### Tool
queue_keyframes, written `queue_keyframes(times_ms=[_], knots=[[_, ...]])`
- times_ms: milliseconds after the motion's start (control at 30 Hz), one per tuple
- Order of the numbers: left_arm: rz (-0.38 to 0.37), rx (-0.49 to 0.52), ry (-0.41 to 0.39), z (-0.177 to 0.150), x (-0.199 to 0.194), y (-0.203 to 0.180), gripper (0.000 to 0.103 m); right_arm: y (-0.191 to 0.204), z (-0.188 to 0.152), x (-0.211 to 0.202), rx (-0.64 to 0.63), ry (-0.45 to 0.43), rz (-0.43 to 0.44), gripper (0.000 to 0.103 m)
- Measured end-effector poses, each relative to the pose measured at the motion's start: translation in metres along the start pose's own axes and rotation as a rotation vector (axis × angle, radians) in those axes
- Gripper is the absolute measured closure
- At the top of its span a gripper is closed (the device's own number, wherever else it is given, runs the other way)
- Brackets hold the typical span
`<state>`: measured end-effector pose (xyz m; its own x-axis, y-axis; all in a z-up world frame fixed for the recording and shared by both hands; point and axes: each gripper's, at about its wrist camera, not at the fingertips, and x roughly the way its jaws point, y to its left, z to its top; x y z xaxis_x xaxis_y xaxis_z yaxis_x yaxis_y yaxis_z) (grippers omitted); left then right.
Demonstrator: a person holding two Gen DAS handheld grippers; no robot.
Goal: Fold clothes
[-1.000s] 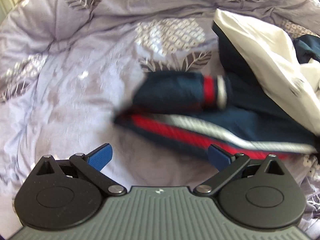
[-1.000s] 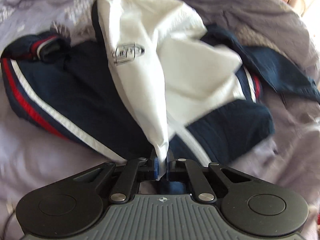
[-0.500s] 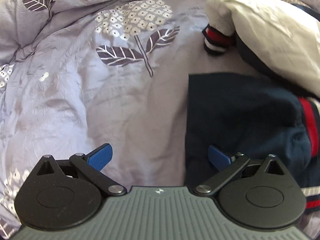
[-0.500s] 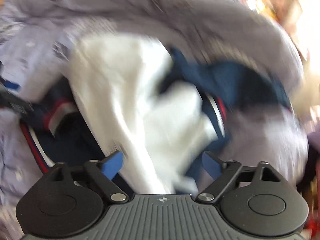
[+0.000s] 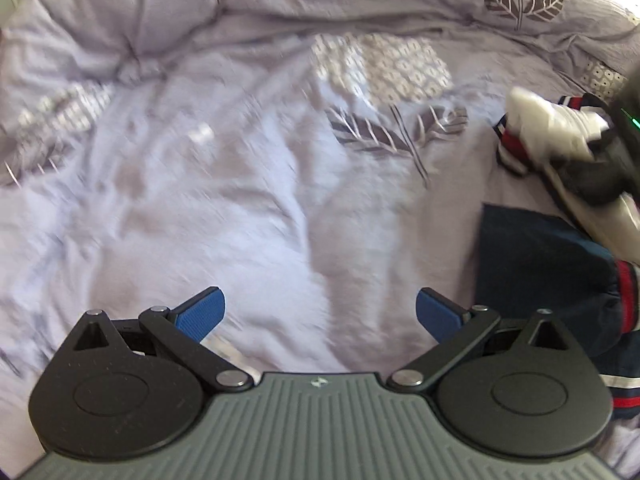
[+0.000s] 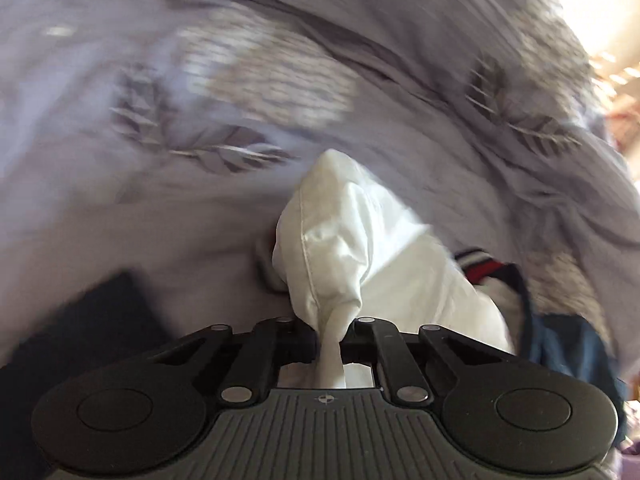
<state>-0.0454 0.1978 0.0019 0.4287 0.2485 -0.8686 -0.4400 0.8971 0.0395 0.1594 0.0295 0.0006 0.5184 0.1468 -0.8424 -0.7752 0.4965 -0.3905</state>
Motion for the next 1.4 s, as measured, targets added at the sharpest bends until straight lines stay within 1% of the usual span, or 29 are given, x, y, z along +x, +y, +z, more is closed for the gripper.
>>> queue_keyframes(times_ms=[33, 67, 167, 233, 267, 367, 400, 433, 467, 500, 533, 633, 700, 733, 767, 833, 900, 933, 1000, 1067, 1100, 1133, 1167, 1200, 1233, 1267, 1300, 1367, 1400], knots=[[-0.001, 0.013, -0.014, 0.005, -0.003, 0.002, 0.0, 0.016, -0.007, -0.016, -0.049, -0.013, 0.093, 0.093], [-0.019, 0.026, -0.023, 0.012, -0.005, 0.004, 0.0, 0.032, -0.016, -0.032, -0.105, -0.027, 0.183, 0.093], [-0.103, 0.071, -0.041, 0.033, -0.008, -0.001, 0.0, 0.084, -0.06, -0.086, -0.345, -0.07, 0.389, 0.093], [-0.154, 0.132, -0.051, 0.045, -0.006, -0.022, 0.0, 0.096, -0.082, -0.113, -0.355, -0.043, 0.615, 0.093], [-0.164, 0.174, -0.058, 0.05, -0.003, -0.038, 0.0, 0.096, -0.089, -0.121, -0.326, -0.015, 0.717, 0.093], [-0.153, 0.269, -0.077, 0.062, 0.009, -0.087, 0.0, 0.088, -0.105, -0.137, -0.296, -0.009, 0.829, 0.091], [-0.161, 0.297, -0.081, 0.067, 0.014, -0.103, 0.0, 0.079, -0.108, -0.138, -0.247, 0.006, 0.842, 0.089], [-0.174, 0.328, -0.086, 0.072, 0.019, -0.12, 0.0, 0.071, -0.112, -0.138, -0.198, 0.021, 0.855, 0.077], [-0.189, 0.362, -0.094, 0.077, 0.023, -0.137, 0.0, 0.061, -0.116, -0.139, -0.146, 0.028, 0.855, 0.068], [-0.202, 0.408, -0.108, 0.082, 0.027, -0.154, 0.0, 0.045, -0.121, -0.14, -0.087, 0.01, 0.818, 0.049], [-0.203, 0.461, -0.124, 0.088, 0.031, -0.169, 0.0, 0.03, -0.125, -0.141, -0.028, -0.007, 0.78, 0.04], [-0.168, 0.617, -0.185, 0.104, 0.041, -0.205, 0.0, -0.018, -0.14, -0.142, 0.149, -0.056, 0.669, 0.039], [-0.18, 0.701, -0.241, 0.111, 0.043, -0.218, 0.0, -0.057, -0.155, -0.137, 0.288, -0.059, 0.63, 0.036], [-0.198, 0.734, -0.26, 0.114, 0.045, -0.224, 0.0, -0.074, -0.162, -0.134, 0.352, -0.071, 0.592, 0.036], [-0.218, 0.76, -0.257, 0.114, 0.052, -0.23, 0.0, -0.092, -0.169, -0.132, 0.417, -0.082, 0.553, 0.036], [-0.238, 0.812, -0.221, 0.112, 0.071, -0.244, 0.0, -0.126, -0.18, -0.126, 0.553, -0.11, 0.455, 0.035], [-0.217, 0.853, -0.193, 0.101, 0.093, -0.257, 0.0, -0.157, -0.187, -0.117, 0.692, -0.14, 0.348, 0.032], [-0.219, 0.864, -0.186, 0.096, 0.1, -0.26, 0.0, -0.171, -0.187, -0.108, 0.759, -0.149, 0.314, 0.025], [-0.247, 0.871, -0.18, 0.088, 0.11, -0.26, 0.0, -0.197, -0.181, -0.083, 0.898, -0.146, 0.261, 0.016], [-0.263, 0.867, -0.173, 0.084, 0.117, -0.259, 0.0, -0.219, -0.172, -0.05, 1.028, -0.136, 0.23, 0.016], [-0.264, 0.855, -0.168, 0.085, 0.119, -0.257, 0.0, -0.226, -0.164, -0.033, 1.07, -0.117, 0.207, 0.016], [-0.267, 0.829, -0.153, 0.087, 0.121, -0.255, 0.003, -0.228, -0.157, -0.018, 1.093, -0.094, 0.187, 0.03], [-0.274, 0.79, -0.13, 0.09, 0.122, -0.251, 0.013, -0.231, -0.15, -0.004, 1.115, -0.071, 0.167, 0.044], [-0.28, 0.751, -0.107, 0.094, 0.123, -0.248, 0.02, -0.234, -0.143, 0.011, 1.137, -0.047, 0.147, 0.078], [-0.286, 0.712, -0.084, 0.097, 0.124, -0.244, 0.036, -0.236, -0.136, 0.024, 1.155, -0.025, 0.13, 0.093], [-0.28, 0.671, -0.064, 0.1, 0.124, -0.239, 0.048, -0.232, -0.129, 0.029, 1.149, -0.012, 0.12, 0.093], [-0.263, 0.629, -0.047, 0.102, 0.123, -0.234, 0.053, -0.226, -0.117, 0.032, 1.106, -0.011, 0.107, 0.094], [-0.219, 0.565, -0.042, 0.105, 0.119, -0.22, 0.081, -0.211, -0.087, 0.034, 0.991, -0.007, 0.091, 0.095], [-0.188, 0.536, -0.045, 0.105, 0.116, -0.212, 0.085, -0.201, -0.07, 0.035, 0.925, -0.007, 0.092, 0.096]])
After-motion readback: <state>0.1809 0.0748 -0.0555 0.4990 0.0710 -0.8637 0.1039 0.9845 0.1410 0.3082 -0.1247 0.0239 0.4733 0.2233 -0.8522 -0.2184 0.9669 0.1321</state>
